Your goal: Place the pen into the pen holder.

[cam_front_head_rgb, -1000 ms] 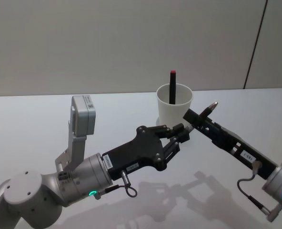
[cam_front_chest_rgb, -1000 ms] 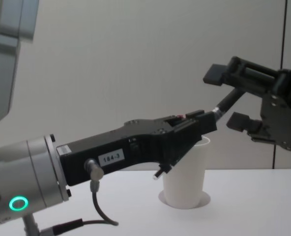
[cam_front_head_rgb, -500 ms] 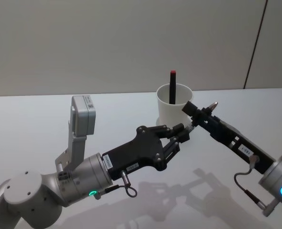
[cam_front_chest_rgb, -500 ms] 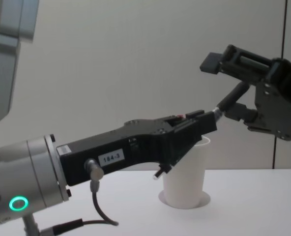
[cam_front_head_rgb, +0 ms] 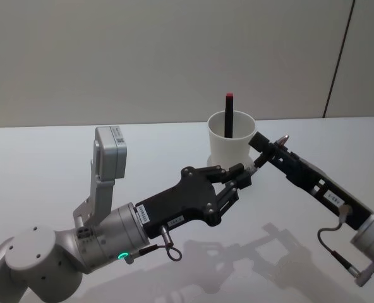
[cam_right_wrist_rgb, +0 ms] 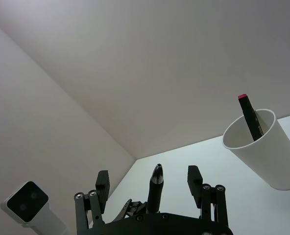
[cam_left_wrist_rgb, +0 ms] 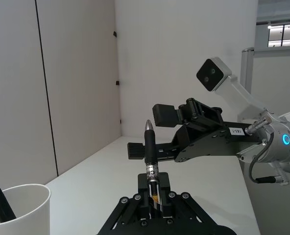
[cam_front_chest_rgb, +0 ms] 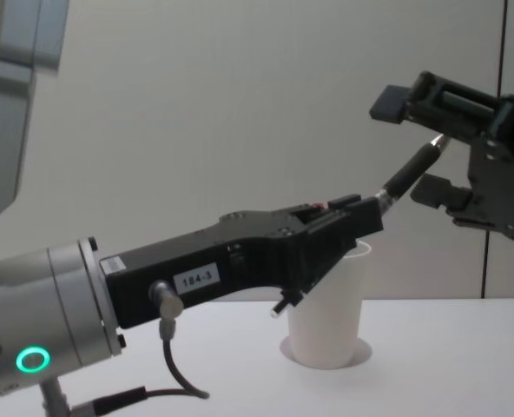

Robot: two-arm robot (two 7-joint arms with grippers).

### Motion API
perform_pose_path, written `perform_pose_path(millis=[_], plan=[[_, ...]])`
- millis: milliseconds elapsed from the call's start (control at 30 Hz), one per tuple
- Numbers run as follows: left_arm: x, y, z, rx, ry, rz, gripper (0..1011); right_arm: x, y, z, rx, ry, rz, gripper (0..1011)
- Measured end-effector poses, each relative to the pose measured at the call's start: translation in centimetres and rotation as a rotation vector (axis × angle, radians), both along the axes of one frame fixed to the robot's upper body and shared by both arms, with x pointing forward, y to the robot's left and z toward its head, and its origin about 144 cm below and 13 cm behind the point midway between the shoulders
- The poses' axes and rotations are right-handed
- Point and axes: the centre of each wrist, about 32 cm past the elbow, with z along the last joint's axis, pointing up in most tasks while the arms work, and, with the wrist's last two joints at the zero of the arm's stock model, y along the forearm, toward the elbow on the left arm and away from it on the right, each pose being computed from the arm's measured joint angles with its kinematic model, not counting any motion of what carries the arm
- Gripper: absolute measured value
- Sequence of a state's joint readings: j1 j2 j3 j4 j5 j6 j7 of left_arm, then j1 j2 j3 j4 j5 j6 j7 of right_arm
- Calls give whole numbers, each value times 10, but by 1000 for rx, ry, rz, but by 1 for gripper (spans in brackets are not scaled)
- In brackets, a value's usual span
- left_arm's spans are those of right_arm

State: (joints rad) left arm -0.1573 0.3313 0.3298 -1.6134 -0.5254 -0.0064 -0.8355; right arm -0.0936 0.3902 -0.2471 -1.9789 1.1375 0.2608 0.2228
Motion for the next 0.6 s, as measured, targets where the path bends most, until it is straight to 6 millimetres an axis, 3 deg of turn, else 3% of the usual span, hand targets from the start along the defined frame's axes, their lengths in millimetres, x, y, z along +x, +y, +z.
perform_pose_path(millis=[600], plan=[[0, 0, 0, 0, 0, 0, 130, -5, -6, 1, 7, -6, 9, 1001]])
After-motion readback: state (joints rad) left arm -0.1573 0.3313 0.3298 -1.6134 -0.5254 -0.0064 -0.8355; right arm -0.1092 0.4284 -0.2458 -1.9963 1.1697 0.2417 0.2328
